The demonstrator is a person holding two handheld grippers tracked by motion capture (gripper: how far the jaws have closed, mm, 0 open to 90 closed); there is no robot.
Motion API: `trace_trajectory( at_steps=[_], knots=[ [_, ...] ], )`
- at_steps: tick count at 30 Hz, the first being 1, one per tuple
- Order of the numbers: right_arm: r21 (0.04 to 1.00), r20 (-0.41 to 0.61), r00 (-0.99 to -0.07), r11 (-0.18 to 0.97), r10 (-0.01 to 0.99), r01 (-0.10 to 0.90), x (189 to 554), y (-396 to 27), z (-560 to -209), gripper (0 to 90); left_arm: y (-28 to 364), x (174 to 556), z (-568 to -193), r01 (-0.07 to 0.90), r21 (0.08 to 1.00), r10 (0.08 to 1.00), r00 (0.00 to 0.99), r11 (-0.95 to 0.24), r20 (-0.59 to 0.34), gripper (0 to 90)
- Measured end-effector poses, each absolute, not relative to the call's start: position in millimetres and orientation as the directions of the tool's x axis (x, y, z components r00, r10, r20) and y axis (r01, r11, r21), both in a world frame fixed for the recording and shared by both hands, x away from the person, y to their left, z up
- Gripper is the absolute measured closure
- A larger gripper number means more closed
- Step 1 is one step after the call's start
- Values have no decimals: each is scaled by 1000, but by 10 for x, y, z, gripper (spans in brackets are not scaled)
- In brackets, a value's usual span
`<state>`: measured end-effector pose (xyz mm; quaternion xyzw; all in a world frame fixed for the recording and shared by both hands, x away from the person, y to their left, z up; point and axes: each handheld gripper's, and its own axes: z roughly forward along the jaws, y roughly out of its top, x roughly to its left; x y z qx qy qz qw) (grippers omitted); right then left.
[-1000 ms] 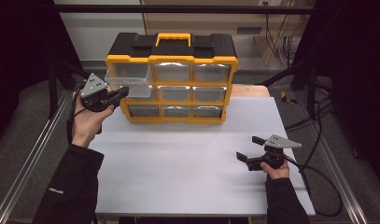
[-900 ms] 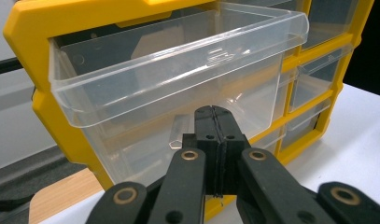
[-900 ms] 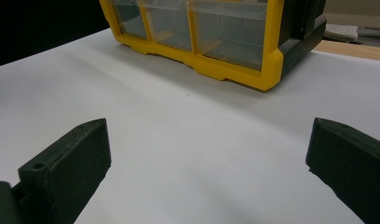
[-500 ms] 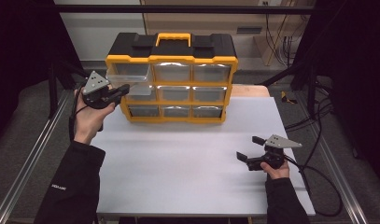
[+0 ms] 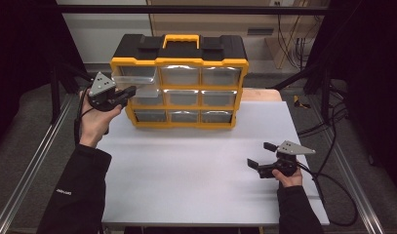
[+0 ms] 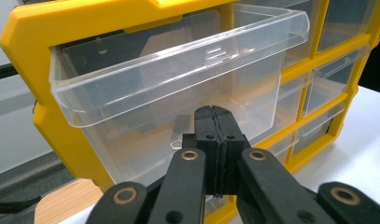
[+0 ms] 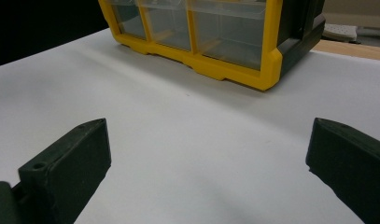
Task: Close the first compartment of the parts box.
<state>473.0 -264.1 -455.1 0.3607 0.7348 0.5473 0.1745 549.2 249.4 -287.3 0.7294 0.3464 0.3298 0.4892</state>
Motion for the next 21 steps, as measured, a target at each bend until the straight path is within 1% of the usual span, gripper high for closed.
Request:
trace_trajectory(
  at_steps=[21],
  knots=[
    [930, 137, -679, 142, 721, 338, 4731, -2642, -4552, 6, 2479, 5611, -2860, 179, 940, 829, 538, -290, 154, 896]
  ],
)
